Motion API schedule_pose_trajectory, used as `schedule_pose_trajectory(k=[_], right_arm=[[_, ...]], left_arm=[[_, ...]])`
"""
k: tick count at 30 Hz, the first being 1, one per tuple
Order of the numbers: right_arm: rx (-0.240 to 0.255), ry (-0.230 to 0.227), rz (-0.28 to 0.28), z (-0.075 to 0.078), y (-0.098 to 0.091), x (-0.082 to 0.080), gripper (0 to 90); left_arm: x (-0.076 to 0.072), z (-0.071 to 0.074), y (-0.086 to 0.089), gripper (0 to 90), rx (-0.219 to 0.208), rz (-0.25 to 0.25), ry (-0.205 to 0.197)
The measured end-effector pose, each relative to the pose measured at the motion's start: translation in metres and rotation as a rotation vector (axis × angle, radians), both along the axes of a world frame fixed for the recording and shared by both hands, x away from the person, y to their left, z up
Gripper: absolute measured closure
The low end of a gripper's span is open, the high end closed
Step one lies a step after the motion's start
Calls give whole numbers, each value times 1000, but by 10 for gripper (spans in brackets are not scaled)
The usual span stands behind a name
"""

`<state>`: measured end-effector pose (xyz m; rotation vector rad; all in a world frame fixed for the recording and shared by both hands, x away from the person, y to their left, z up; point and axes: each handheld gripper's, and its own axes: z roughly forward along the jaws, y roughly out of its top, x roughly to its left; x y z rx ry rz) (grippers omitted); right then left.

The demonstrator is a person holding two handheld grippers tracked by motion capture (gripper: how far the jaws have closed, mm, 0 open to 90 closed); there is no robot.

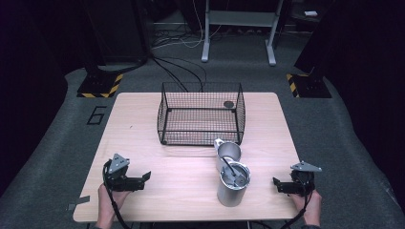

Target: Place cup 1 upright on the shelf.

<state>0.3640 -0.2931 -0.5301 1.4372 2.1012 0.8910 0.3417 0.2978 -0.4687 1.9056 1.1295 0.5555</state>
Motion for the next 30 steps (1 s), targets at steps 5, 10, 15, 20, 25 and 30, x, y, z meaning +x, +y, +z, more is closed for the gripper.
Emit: schedule_pose_trajectory(k=[5, 10, 15, 20, 25, 30], right_arm=[[0, -1, 0, 0, 0, 0, 1], [0, 0, 0, 0, 0, 0, 1], [0, 0, 0, 0, 0, 0, 1], [0, -1, 0, 0, 0, 0, 1], [-1, -2, 0, 0, 0, 0, 0], [-1, -2, 0, 0, 0, 0, 1]], left_arm=[[-2, 6, -10, 0, -2, -39, -4], [-3, 13, -23, 0, 4, -90, -29], [-4, 18, -32, 0, -1, -121, -39], [-4, 21, -42, 0, -4, -155, -38], [-6, 24, -52, 0, -22, -200, -49], [-8, 23, -66, 0, -31, -240, -44]])
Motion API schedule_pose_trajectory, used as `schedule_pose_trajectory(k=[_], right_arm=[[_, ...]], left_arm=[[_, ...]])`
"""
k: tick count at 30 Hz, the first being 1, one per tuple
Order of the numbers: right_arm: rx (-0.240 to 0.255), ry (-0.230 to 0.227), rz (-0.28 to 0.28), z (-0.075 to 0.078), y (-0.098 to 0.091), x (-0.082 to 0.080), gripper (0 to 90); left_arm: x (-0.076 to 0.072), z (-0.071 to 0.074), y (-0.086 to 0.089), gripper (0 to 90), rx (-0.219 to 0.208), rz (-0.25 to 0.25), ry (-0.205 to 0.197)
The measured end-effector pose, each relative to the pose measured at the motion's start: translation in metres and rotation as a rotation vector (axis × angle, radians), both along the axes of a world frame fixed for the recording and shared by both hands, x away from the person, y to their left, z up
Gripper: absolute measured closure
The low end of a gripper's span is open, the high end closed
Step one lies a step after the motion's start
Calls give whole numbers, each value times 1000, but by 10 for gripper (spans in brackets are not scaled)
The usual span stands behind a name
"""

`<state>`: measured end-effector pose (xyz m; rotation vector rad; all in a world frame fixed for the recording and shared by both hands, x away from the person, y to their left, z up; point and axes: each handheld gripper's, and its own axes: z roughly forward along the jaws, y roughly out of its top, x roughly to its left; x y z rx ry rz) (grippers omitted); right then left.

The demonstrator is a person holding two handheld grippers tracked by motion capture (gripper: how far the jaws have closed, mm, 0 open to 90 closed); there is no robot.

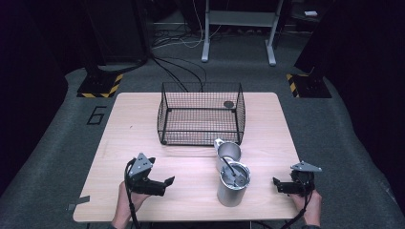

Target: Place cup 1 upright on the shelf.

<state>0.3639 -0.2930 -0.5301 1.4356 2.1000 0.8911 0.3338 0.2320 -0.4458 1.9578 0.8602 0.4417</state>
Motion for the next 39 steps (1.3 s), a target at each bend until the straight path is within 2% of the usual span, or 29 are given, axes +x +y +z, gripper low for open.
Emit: schedule_pose_trajectory(k=[4, 10, 12, 15, 22, 32, 39], right_arm=[[0, 0, 0, 0, 0, 0, 1], [0, 0, 0, 0, 0, 0, 1], [0, 0, 1, 0, 0, 0, 1], [0, -1, 1, 0, 0, 0, 1], [-2, -3, 3, 0, 0, 0, 1], [-3, -4, 2, 0, 0, 0, 1], [-3, -4, 2, 0, 0, 0, 1]], left_arm=[[-1, 1, -9, 0, -12, -23, -4], [-1, 5, -25, 0, 10, -78, -10], [-1, 8, -33, 0, 5, -97, -24], [-2, 9, -38, 0, -1, -113, -24], [-2, 11, -58, 0, -28, -187, -27], [-2, 16, -88, 0, -39, -283, -44], [-2, 18, -103, 0, -53, -340, -37]])
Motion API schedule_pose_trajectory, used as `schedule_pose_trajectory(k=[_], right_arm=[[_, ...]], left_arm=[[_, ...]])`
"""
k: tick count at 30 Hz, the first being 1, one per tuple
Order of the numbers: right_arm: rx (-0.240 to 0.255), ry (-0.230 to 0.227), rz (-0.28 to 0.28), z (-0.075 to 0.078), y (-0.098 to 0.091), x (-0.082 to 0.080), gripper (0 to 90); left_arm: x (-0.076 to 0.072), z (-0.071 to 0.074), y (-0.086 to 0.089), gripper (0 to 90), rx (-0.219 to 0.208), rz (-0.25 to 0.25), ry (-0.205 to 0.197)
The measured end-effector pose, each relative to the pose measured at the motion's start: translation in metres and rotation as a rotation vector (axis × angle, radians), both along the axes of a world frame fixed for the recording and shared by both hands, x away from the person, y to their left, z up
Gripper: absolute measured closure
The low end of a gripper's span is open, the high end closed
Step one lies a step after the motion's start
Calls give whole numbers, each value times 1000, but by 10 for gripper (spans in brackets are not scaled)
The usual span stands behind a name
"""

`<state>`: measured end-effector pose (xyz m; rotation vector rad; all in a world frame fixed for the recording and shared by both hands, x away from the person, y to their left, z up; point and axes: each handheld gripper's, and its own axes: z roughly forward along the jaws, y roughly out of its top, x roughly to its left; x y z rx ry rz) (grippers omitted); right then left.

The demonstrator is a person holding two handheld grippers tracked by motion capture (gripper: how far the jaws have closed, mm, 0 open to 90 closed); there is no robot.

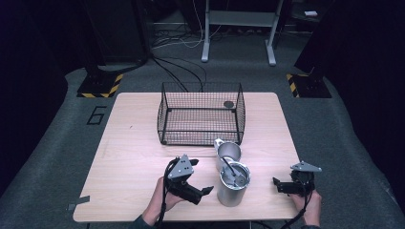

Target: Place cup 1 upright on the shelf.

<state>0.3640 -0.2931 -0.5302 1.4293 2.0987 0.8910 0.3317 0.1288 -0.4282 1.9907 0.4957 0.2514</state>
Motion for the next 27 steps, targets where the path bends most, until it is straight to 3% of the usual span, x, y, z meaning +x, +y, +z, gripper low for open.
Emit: schedule_pose_trajectory(k=[27], right_arm=[[0, -1, 0, 0, 0, 0, 1]], left_arm=[[6, 0, -50, 0, -22, -133, 0]])
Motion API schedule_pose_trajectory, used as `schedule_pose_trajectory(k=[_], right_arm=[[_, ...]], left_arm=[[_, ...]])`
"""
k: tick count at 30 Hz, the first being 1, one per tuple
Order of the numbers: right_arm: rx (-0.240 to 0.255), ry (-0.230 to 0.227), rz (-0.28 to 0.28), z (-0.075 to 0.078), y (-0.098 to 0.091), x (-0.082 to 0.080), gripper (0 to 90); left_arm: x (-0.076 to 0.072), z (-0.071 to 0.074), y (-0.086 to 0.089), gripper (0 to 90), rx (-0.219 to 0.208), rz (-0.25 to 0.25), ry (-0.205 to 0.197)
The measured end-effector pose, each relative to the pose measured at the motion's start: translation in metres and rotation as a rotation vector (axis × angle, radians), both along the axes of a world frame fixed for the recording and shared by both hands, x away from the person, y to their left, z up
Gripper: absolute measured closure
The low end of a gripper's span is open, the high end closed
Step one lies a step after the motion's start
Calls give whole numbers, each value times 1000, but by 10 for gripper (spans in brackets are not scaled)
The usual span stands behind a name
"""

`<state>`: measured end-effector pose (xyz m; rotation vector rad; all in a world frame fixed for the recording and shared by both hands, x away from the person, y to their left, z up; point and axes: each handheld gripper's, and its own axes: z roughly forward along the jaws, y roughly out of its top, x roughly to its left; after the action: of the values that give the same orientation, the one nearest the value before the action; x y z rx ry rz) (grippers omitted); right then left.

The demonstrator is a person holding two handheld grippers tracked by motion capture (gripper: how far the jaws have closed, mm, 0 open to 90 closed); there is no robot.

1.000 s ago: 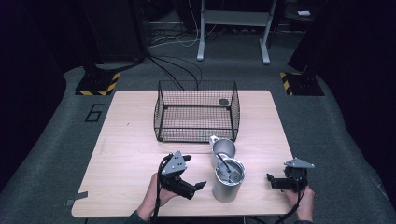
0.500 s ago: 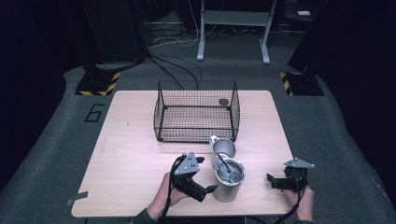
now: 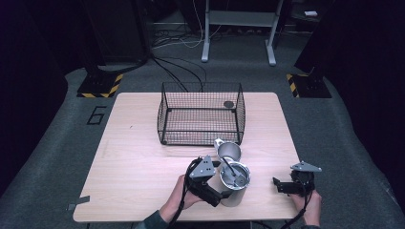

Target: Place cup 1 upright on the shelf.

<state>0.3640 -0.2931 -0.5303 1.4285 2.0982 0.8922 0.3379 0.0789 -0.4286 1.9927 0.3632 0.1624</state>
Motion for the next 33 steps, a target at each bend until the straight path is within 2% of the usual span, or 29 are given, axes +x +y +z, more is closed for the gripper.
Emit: schedule_pose_trajectory(k=[7, 13, 23, 28, 33], right_arm=[[1, -2, 0, 0, 0, 0, 1], [0, -2, 0, 0, 0, 0, 1], [1, -1, 0, 0, 0, 0, 1], [-1, 2, 0, 0, 0, 0, 1], [1, -2, 0, 0, 0, 0, 1]], left_arm=[[2, -3, -9, 0, -4, -20, 6], [2, -5, -18, 0, -5, -19, -6], [2, -8, -28, 12, -5, -2, -22], [1, -10, -30, 32, -8, 17, -47], [-1, -9, -30, 36, 1, 16, -39]])
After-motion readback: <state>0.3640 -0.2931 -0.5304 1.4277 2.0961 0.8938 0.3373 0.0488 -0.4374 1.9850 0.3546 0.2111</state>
